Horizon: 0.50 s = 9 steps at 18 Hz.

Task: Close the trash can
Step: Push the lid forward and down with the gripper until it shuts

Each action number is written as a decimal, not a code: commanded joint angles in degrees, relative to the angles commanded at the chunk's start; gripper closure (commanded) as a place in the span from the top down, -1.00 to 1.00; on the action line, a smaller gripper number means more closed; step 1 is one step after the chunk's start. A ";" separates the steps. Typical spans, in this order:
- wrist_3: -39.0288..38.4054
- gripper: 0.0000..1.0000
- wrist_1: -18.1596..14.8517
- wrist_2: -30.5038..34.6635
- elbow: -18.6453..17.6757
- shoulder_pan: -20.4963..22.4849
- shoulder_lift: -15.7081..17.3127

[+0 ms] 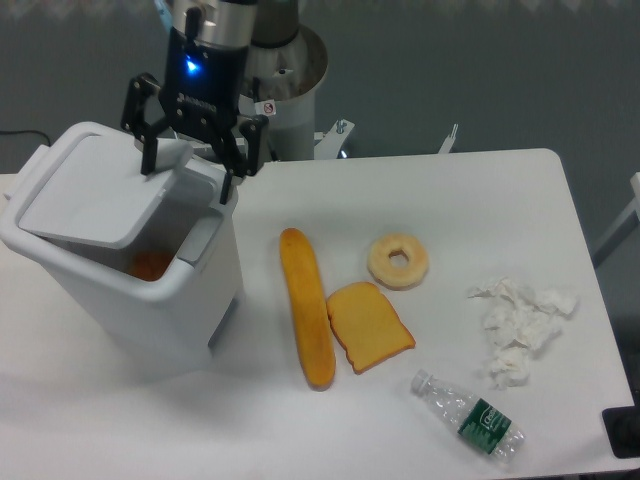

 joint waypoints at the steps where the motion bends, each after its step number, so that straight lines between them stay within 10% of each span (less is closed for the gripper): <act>1: 0.00 1.00 0.44 0.00 0.00 0.00 -0.52; 9: 0.00 1.00 1.41 0.35 -0.18 0.00 -3.25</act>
